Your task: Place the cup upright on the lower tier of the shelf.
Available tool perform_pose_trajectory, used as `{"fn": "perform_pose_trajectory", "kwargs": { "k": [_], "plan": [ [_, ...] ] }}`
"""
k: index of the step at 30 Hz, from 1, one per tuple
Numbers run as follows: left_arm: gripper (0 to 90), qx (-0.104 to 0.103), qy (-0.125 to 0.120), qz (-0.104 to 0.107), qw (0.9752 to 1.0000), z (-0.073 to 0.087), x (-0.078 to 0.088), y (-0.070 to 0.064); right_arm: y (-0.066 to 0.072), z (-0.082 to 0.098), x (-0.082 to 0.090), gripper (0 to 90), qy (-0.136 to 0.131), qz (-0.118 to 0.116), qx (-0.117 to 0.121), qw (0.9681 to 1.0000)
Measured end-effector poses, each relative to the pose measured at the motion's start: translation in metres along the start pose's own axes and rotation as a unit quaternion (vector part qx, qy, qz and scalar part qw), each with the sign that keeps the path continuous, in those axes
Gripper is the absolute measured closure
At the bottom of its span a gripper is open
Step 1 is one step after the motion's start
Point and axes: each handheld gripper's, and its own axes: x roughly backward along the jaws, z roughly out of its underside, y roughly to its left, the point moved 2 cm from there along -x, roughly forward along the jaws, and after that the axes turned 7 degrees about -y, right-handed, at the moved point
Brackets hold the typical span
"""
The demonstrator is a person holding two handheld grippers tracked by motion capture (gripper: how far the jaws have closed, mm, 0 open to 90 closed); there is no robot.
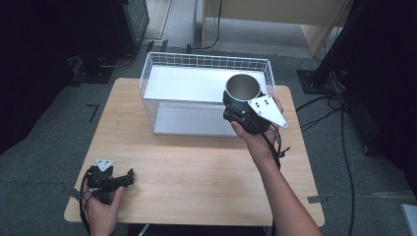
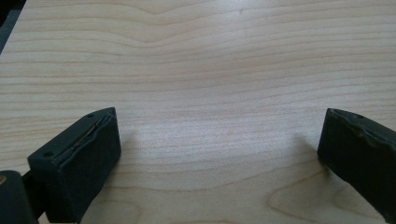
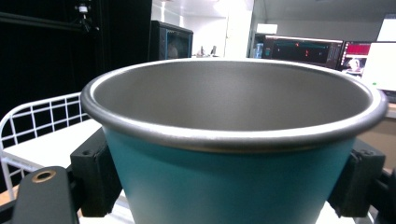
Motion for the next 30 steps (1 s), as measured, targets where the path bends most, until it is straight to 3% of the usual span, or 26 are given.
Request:
{"fn": "perform_pose_trajectory", "kwargs": {
  "k": [16,30],
  "plan": [
    [0.0,0.0,-0.001,0.0,1.0,0.0,0.0,0.0,0.0,-0.007,-0.051,15.3,-0.004,0.008,0.007,0.9999],
    [0.0,0.0,0.001,0.0,1.0,0.0,0.0,0.0,0.005,0.006,-0.103,15.2,0.008,0.014,-0.02,0.9997]
  ]
}}
